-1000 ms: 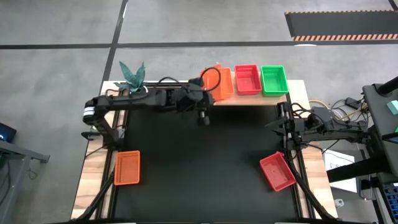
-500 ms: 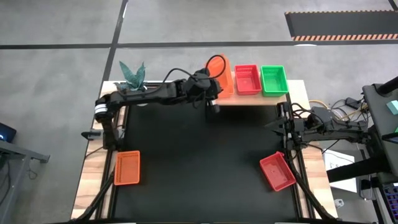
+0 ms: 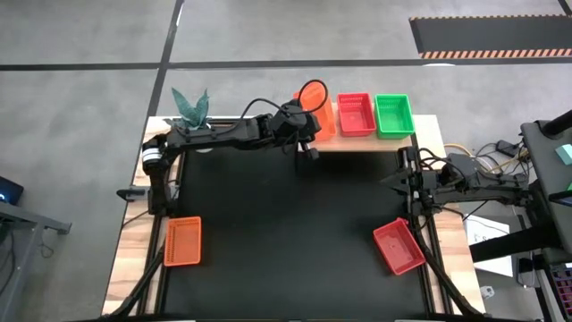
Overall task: Stack baskets on shelf by color
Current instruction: Stack the top orange bin on the other orange bin on the shelf
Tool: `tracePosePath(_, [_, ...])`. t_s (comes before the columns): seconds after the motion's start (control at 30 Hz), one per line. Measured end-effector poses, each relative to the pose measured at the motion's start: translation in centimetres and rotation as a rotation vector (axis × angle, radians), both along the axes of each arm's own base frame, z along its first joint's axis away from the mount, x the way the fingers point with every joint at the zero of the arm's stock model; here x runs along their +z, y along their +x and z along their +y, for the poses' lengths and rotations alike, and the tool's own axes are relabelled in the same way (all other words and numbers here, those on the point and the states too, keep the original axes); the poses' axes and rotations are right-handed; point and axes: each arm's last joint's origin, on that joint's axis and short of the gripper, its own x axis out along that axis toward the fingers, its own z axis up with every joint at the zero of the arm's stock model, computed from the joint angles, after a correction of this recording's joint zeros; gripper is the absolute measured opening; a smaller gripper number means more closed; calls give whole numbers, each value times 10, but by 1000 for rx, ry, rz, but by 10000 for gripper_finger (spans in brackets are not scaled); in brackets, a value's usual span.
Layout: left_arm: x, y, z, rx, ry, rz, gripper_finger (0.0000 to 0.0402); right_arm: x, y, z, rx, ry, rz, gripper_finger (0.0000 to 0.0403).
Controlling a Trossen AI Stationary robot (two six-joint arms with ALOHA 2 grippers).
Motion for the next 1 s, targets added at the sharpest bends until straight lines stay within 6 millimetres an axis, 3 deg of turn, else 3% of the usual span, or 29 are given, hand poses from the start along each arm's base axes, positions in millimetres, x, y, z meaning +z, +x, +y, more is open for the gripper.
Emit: tracePosePath(1.0, [-5, -1, 1, -15, 16, 26, 1, 0, 0, 0, 0, 11, 2, 9])
